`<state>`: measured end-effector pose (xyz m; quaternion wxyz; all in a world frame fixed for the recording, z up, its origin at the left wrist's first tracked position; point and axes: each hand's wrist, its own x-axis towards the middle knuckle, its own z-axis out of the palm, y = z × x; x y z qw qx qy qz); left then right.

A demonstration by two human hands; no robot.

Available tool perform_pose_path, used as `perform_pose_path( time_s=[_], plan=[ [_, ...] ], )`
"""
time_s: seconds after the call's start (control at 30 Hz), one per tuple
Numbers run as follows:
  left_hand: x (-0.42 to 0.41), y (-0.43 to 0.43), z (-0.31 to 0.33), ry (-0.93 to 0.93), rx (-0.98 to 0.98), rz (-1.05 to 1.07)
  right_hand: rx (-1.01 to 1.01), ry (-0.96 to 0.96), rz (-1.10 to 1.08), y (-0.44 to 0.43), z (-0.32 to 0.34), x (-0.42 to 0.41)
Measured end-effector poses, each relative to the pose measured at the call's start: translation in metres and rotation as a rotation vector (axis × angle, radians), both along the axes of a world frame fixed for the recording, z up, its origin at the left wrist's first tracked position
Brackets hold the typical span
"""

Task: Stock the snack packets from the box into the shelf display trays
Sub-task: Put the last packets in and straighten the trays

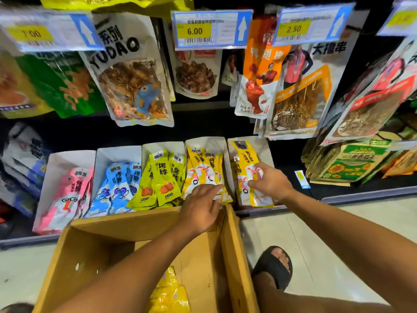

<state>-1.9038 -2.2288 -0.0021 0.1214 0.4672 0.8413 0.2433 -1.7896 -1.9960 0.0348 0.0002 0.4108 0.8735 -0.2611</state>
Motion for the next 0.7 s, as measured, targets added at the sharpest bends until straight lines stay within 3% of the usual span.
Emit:
perform_pose_path(
  time_s=[0.1, 0.27, 0.7],
  plan=[
    [-0.010, -0.004, -0.025, 0.179, -0.057, -0.049, 0.061, -0.042, -0.005, 0.030, -0.022, -0.009],
    [-0.019, 0.003, -0.048, 0.323, -0.216, -0.076, 0.095, -0.122, -0.001, 0.060, -0.064, -0.023],
    [-0.024, 0.004, -0.080, 0.438, -0.236, -0.053, 0.097, -0.267, -0.013, 0.075, -0.149, -0.031]
  ],
)
